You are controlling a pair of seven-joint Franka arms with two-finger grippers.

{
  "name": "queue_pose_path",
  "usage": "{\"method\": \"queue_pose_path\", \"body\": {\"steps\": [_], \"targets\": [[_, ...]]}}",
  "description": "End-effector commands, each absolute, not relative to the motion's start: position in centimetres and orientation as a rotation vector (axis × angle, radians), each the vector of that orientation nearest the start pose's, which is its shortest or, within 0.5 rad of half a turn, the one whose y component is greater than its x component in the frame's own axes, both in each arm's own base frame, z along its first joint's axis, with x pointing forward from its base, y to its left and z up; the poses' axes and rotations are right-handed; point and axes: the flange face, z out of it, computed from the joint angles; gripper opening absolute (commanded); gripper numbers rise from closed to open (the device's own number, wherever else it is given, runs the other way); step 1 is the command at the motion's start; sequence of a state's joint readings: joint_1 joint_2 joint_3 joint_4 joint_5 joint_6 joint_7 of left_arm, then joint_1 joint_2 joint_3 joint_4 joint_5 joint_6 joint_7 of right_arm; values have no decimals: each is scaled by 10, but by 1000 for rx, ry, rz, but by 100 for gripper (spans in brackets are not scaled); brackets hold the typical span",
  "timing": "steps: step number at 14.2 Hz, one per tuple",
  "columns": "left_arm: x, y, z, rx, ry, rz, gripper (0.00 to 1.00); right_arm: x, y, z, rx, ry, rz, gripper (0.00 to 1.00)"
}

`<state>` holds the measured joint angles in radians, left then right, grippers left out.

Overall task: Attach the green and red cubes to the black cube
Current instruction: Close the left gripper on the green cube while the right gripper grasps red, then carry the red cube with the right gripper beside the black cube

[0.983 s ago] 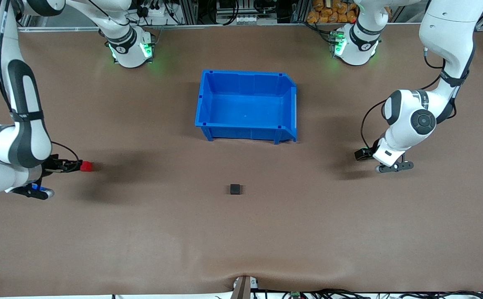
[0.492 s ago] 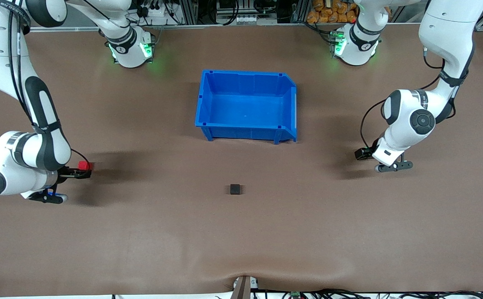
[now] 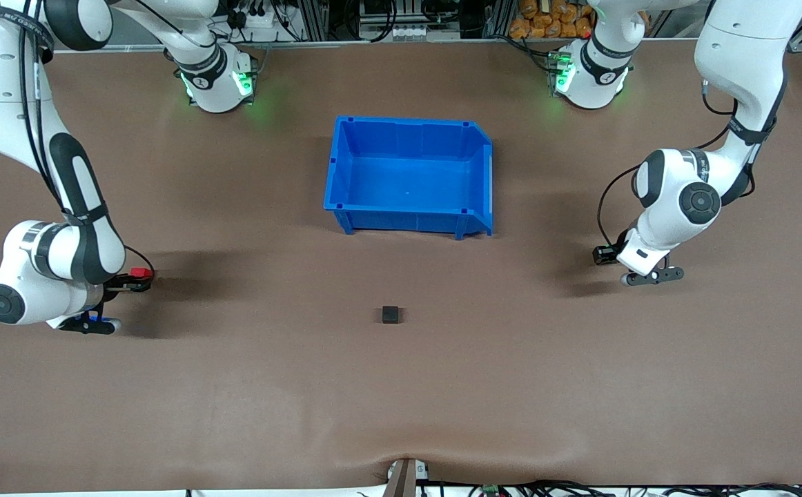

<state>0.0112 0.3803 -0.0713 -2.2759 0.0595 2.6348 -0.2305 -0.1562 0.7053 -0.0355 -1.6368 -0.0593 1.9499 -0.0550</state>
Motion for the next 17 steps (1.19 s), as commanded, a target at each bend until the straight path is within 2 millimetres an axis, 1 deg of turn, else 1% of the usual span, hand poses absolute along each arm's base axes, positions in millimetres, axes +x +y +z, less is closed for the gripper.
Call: {"method": "queue_pose_path", "body": {"steps": [1,2,3,4,5,6,7,8,9,10,11,12,13,14,15,16,17], "targets": [[533,-35,189,-3128,-195,0,3,628,-123,183,-3092,158,657,0],[534,-35,191,-3128,-210,-5,0,631,-123,187,-3095,199,645,0],[535,-35,193,-3124,-257,-12,0,634,-121,194,-3098,257,630,0],[538,-37,196,-3121,-357,-23,0,635,-108,200,-3081,361,669,0],[542,-41,201,-3110,-460,-41,0,640,-89,212,-3036,509,725,0],[548,-50,206,-3099,-563,-64,0,644,-68,225,-2984,640,785,0],[556,-59,212,-3087,-680,-89,0,650,-48,238,-2923,761,808,0],[565,-72,220,-3066,-842,-115,0,654,-25,248,-2852,894,819,0],[572,-83,224,-3028,-1021,-128,0,656,-3,251,-2767,1046,838,0],[581,-95,227,-3006,-1137,-134,0,658,23,254,-2692,1178,853,0],[583,-110,228,-3002,-1195,-129,0,659,54,257,-2646,1269,866,0],[588,-119,228,-2986,-1266,-127,0,661,79,268,-2599,1365,863,0],[592,-130,231,-2979,-1317,-130,0,666,99,277,-2540,1481,848,0],[594,-134,231,-2971,-1349,-129,0,667,122,280,-2493,1578,834,0],[594,-138,232,-2970,-1355,-129,0,670,146,283,-2460,1657,776,0],[596,-140,235,-2968,-1371,-138,0,675,165,285,-2393,1746,700,0],[596,-142,235,-2964,-1383,-138,0,680,175,287,-2312,1839,641,0]]}}
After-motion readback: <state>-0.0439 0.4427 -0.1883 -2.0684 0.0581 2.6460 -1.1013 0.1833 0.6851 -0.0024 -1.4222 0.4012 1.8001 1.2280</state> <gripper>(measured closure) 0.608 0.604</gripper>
